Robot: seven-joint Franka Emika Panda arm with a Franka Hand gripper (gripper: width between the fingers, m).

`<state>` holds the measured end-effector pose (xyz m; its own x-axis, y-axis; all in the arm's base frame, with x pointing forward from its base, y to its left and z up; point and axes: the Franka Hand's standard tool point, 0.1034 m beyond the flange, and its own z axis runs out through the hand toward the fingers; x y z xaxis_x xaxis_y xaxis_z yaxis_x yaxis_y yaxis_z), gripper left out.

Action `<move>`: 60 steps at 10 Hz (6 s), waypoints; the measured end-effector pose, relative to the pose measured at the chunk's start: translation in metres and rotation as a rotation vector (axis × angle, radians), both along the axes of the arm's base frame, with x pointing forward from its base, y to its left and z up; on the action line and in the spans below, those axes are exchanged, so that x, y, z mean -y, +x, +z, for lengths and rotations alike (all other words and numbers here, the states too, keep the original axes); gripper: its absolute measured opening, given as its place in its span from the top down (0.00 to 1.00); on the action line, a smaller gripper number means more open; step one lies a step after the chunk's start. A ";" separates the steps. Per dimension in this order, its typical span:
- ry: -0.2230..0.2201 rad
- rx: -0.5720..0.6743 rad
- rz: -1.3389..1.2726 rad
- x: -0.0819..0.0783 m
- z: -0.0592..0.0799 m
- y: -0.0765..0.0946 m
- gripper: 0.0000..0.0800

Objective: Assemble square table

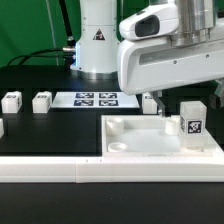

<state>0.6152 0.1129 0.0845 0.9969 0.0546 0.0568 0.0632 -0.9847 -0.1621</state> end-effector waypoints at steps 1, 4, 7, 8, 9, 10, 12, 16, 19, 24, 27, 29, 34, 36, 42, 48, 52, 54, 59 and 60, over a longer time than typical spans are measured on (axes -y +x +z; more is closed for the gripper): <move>0.000 0.000 -0.002 0.001 0.000 0.000 0.19; -0.058 0.007 -0.122 -0.012 0.002 0.002 0.19; -0.064 0.007 -0.119 -0.009 0.001 0.003 0.19; -0.064 0.007 -0.119 -0.009 0.001 0.002 0.19; -0.064 0.007 -0.119 -0.009 0.001 0.002 0.19; -0.064 0.006 -0.119 -0.009 0.001 0.002 0.19; -0.066 0.008 -0.126 -0.004 -0.001 0.006 0.19; -0.068 0.012 -0.108 -0.002 0.000 0.007 0.20; -0.068 0.012 -0.108 -0.002 0.000 0.007 0.42; -0.051 -0.012 -0.289 -0.001 -0.001 0.007 0.64; -0.012 -0.016 -0.665 0.000 -0.001 0.005 0.64; 0.016 -0.022 -0.853 0.001 -0.002 0.003 0.64; 0.101 -0.110 -1.434 -0.006 -0.002 0.000 0.64; 0.118 -0.129 -1.501 -0.005 -0.002 0.000 0.64; 0.073 -0.100 -1.170 -0.004 -0.001 -0.001 0.20; 0.003 -0.074 -0.627 -0.010 -0.008 -0.001 0.19; -0.077 -0.029 -0.238 -0.009 -0.005 0.002 0.19; -0.095 -0.005 -0.052 -0.001 -0.005 0.003 0.19; -0.111 0.014 0.081 0.001 -0.005 0.004 0.32; -0.111 0.014 0.081 0.001 -0.005 0.004 0.56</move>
Offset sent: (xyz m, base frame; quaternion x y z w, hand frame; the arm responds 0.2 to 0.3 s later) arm 0.0090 -0.0051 0.0008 -0.1177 0.0468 0.0716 0.9894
